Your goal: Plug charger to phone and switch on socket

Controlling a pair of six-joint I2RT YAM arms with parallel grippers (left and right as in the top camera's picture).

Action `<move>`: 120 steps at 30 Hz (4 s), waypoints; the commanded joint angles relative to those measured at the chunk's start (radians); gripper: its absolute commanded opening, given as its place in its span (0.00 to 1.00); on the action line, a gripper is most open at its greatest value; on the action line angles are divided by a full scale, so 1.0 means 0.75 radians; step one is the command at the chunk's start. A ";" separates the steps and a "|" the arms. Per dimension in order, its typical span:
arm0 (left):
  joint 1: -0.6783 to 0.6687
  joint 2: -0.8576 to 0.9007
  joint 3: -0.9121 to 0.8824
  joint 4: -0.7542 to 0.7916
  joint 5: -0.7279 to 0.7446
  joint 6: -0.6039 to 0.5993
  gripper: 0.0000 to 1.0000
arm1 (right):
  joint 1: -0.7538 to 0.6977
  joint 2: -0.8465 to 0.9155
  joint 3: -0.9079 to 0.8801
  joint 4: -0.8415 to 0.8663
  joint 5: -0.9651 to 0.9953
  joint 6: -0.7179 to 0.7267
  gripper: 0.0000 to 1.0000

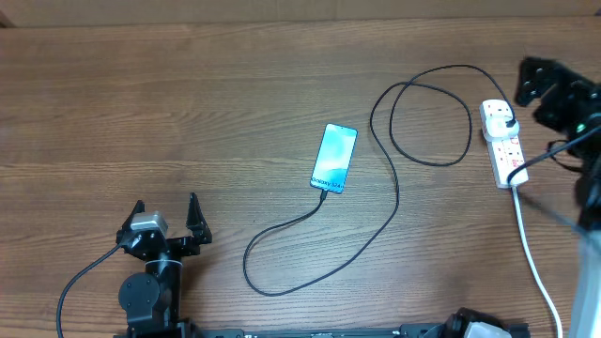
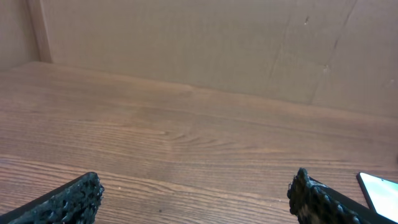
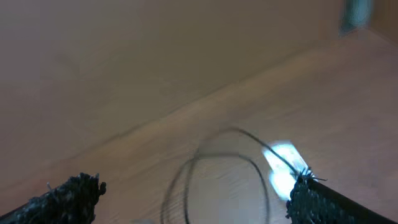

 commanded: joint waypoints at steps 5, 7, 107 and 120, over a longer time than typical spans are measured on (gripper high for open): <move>0.008 -0.015 -0.004 -0.004 -0.009 0.029 1.00 | 0.169 -0.284 -0.446 0.464 -0.028 0.006 1.00; 0.008 -0.015 -0.004 -0.004 -0.009 0.029 1.00 | 0.210 -0.368 -0.609 0.658 -0.028 0.006 1.00; 0.008 -0.015 -0.004 -0.004 -0.009 0.029 1.00 | 0.430 -1.500 -1.785 0.787 0.238 -0.246 1.00; 0.008 -0.015 -0.004 -0.004 -0.009 0.028 0.99 | 0.430 -1.500 -1.785 0.787 0.238 -0.246 1.00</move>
